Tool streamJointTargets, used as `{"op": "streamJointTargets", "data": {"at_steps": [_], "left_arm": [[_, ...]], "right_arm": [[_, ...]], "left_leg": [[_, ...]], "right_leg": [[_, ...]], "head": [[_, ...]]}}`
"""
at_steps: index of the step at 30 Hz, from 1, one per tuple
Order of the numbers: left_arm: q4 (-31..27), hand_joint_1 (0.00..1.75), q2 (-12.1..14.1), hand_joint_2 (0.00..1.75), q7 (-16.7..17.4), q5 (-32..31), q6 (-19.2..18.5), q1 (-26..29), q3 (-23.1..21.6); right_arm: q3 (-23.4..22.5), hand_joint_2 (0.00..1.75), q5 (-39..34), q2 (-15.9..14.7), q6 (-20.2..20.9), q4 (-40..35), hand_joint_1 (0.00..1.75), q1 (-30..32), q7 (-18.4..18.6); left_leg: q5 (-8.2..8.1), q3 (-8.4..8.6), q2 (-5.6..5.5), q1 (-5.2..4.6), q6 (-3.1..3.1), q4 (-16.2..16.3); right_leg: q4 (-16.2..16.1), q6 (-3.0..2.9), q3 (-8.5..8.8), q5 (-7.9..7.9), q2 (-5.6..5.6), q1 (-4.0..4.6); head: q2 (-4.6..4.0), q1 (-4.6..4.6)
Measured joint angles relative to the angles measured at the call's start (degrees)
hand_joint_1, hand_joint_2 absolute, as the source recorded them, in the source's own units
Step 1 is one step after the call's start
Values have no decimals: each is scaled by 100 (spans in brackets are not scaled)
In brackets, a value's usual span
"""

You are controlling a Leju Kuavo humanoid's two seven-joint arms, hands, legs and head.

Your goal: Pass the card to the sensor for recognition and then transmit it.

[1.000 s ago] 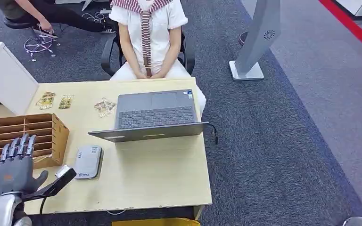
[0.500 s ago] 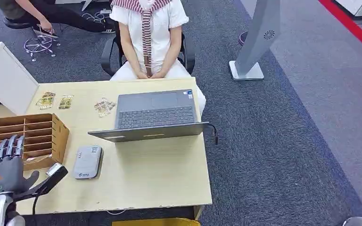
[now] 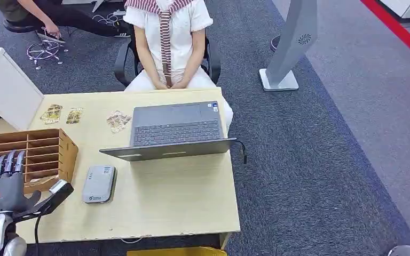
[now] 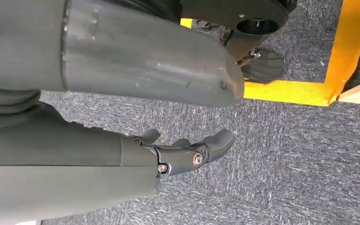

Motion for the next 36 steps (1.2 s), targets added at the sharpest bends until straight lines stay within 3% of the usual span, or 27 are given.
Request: {"op": "streamJointTargets", "data": {"at_steps": [36], "left_arm": [[166,0,-96,175,-46,-138,2,-60,-13]], "right_arm": [[105,0,52,48,22,2,0,-18,-13]], "left_leg": [[0,1,0,0,0,0]], "right_leg": [[0,0,0,0,1,1]], "head": [[0,0]]}}
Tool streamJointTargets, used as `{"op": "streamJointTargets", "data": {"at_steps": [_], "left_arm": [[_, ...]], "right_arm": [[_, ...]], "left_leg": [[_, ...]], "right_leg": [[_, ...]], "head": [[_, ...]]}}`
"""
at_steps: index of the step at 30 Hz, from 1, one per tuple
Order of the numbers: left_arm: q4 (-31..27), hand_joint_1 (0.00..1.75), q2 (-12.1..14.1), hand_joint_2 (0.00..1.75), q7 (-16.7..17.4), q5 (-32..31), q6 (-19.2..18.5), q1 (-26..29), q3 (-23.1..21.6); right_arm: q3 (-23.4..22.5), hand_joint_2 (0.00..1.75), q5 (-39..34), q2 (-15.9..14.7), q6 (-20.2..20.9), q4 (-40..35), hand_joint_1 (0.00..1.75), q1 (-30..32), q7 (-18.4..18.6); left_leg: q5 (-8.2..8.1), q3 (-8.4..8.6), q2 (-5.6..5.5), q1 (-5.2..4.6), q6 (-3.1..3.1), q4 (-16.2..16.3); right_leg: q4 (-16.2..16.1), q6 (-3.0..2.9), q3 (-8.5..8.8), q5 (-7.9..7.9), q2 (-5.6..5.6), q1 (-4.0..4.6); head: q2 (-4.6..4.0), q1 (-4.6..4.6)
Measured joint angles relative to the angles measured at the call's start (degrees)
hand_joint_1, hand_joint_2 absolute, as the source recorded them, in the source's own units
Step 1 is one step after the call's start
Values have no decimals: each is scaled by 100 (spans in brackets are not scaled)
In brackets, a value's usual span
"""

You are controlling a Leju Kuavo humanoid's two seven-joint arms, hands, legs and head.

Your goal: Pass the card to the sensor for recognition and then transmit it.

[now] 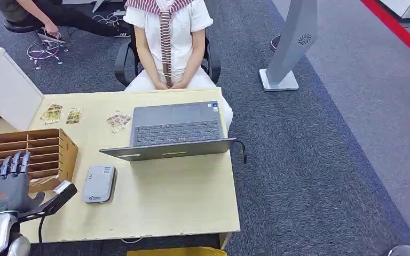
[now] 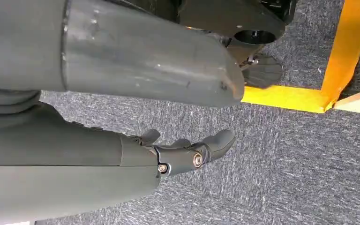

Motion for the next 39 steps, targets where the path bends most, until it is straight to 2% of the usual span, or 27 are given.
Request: {"op": "streamJointTargets", "data": {"at_steps": [1,2,24,30,33,39], "left_arm": [[2,5,-7,175,-4,-7,7,0,-2],[11,175,-11,175,-6,-7,18,-1,-2],[59,175,4,175,-258,219,155,0,-15],[24,175,4,175,-396,431,348,48,-15],[-394,175,4,175,-472,590,483,279,-15],[-1338,175,61,175,-485,636,516,704,-15]], "right_arm": [[0,0,0,0,4,0,0,0,0],[0,0,0,0,7,0,0,-1,0],[17,0,-15,0,44,0,0,-14,-41],[22,0,-92,0,46,-2,0,-26,-66],[22,0,-131,0,26,-2,0,-8,-83],[20,0,-219,0,-4,-2,0,14,-118]], "left_leg": [[0,0,0,0,0,0],[0,0,0,0,0,0],[0,-1,0,0,0,0],[0,-1,0,0,0,0],[0,0,2,0,0,0],[-3,0,3,0,-1,0]], "right_leg": [[0,0,0,0,0,0],[0,0,0,0,0,0],[0,0,0,0,0,0],[0,0,0,0,0,0],[0,0,0,0,3,0],[-1,1,0,-1,3,0]], "head": [[0,0],[0,0],[0,0],[0,0],[0,-2],[0,0]]}}
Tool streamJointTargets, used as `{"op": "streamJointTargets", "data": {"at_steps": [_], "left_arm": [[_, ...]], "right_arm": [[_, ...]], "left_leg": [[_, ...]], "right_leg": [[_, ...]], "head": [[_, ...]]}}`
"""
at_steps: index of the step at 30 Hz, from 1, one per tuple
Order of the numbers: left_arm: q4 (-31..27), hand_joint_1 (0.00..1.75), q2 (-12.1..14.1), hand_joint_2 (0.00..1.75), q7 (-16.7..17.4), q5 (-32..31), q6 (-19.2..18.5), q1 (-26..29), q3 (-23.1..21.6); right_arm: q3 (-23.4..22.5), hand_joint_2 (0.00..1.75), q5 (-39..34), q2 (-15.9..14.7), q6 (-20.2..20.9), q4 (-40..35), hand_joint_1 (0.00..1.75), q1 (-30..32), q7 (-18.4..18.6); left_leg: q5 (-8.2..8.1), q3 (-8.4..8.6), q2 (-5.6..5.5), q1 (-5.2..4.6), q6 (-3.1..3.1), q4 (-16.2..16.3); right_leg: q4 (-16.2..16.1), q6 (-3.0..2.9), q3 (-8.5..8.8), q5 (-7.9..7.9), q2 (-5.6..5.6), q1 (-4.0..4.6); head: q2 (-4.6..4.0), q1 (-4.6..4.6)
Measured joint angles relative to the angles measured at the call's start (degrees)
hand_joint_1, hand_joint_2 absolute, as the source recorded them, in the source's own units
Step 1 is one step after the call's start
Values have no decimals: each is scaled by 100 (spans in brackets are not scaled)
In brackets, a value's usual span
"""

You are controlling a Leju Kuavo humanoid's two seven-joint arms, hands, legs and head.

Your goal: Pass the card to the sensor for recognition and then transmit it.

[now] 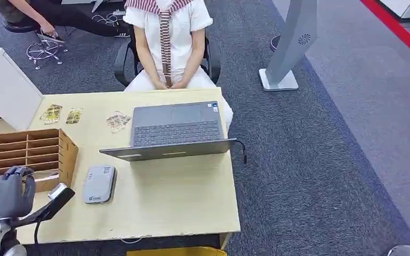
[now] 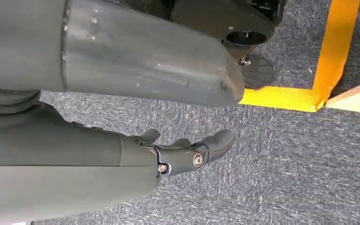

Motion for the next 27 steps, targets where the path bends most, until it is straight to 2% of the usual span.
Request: {"op": "streamJointTargets", "data": {"at_steps": [6,9,16,18,19,21,27], "left_arm": [[-1336,175,283,175,15,-22,-245,434,-46],[-1888,175,383,175,20,-33,-218,476,-112],[-2117,175,414,175,20,-48,-124,128,-267],[-2119,175,411,175,30,-140,67,36,-295],[-2086,175,405,175,66,-215,156,-121,-313],[-1760,175,394,175,182,-300,59,-664,-359],[393,175,370,175,302,-374,-380,-2771,-610]], "right_arm": [[-37,0,-103,0,18,-2,0,27,-70],[-42,0,-94,0,18,-7,0,43,-81],[-42,0,-77,17,18,-15,0,32,-66],[-42,0,-29,17,18,-15,0,30,-61],[-37,0,24,17,20,-15,0,25,-48],[-15,0,105,20,31,-15,0,-11,-26],[118,0,245,46,87,-13,0,-165,129]], "left_leg": [[0,-1,-1,0,0,0],[0,1,-4,-1,0,0],[4,2,4,0,-6,0],[6,6,1,-4,-8,2],[9,2,-7,-7,-5,4],[23,-6,-30,-7,-5,4],[52,-13,-16,-5,-27,4]], "right_leg": [[0,1,-1,-1,0,1],[-1,1,-1,-1,-8,3],[-1,-7,1,6,-3,2],[-1,-7,-3,6,-3,5],[-1,-7,-4,6,-9,7],[-1,-7,-1,9,-37,8],[-1,-33,-13,52,-33,7]], "head": [[0,0],[0,2],[0,0],[0,0],[0,0],[2,2],[0,-2]]}}
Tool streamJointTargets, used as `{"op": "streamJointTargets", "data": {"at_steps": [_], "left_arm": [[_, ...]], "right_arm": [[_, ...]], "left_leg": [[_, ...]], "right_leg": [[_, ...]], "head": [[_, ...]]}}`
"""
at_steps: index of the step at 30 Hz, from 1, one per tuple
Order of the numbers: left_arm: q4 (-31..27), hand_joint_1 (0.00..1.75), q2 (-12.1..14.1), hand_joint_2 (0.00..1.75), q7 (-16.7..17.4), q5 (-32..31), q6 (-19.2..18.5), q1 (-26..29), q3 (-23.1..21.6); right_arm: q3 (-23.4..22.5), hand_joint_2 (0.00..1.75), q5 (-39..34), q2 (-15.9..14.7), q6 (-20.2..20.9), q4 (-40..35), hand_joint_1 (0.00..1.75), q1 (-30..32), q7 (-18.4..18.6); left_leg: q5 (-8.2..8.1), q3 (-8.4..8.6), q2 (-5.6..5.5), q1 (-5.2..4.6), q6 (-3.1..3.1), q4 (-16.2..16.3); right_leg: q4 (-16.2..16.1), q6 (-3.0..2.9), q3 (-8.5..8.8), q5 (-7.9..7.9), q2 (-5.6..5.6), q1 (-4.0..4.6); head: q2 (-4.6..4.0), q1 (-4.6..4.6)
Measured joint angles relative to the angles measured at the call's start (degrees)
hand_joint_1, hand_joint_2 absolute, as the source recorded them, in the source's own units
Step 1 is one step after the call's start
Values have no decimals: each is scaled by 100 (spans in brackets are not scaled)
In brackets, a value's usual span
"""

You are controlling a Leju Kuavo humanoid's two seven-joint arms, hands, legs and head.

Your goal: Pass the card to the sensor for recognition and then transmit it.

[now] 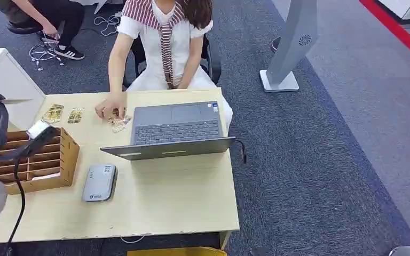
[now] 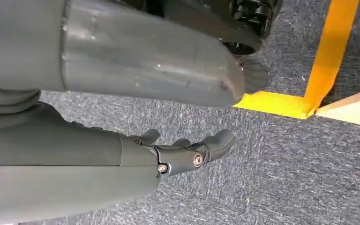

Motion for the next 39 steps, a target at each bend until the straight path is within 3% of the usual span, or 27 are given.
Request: {"op": "streamJointTargets", "data": {"at_steps": [3,7,17,18,22,23,29,32,34,36,39], "left_arm": [[986,175,-81,175,70,-234,-83,-763,-208],[1771,175,-214,175,111,-323,-61,-1294,-428],[2392,175,-310,175,157,-293,-26,-1533,-577],[2435,12,-315,175,155,-282,-18,-1536,-579],[2569,12,-339,175,199,-249,126,-1531,-601],[2582,0,-348,175,210,-249,151,-1530,-607],[2656,0,-400,175,210,-131,320,-1500,-612],[2512,0,-411,175,-3,241,801,-1281,-610],[2105,0,-413,175,-257,641,1249,-946,-573],[1368,0,-417,175,-713,1387,1625,-357,-420],[-71,0,-496,175,-1553,2782,1784,838,6]], "right_arm": [[46,0,0,4,0,9,0,-10,35],[118,0,-7,17,-2,13,0,-20,41],[173,0,-13,17,0,15,0,-18,39],[173,0,-13,17,0,15,0,-18,39],[179,0,-11,17,0,15,0,-17,46],[179,0,-11,17,0,15,0,-18,46],[179,0,-24,17,-2,15,0,-17,46],[179,0,-42,17,-11,15,0,-4,68],[181,0,-55,17,-33,15,0,27,83],[179,0,-164,20,-68,20,0,69,55],[175,0,-260,35,-101,33,0,165,-33]], "left_leg": [[7,-2,4,0,-1,0],[7,-2,14,0,-2,0],[6,-14,18,1,-2,0],[6,-14,18,1,-2,0],[6,-15,18,1,-2,0],[7,-15,17,1,-2,0],[7,-17,17,1,-2,0],[6,-17,19,1,-2,-1],[5,-19,20,2,-2,-1],[-6,-14,36,1,-4,-3],[-30,-2,79,0,-4,-4]], "right_leg": [[0,-5,-4,6,5,0],[1,-5,-6,10,20,0],[1,-5,-22,10,29,0],[1,-5,-22,10,29,0],[1,-5,-22,11,29,0],[1,-5,-22,11,29,0],[1,-5,-22,11,29,0],[1,-5,-22,11,29,-1],[2,-5,-22,9,30,-1],[2,-6,-22,3,44,-5],[1,0,-25,-11,83,-3]], "head": [[0,2],[0,0],[0,2],[0,2],[0,2],[0,2],[2,2],[0,2],[2,7],[0,0],[0,-2]]}}
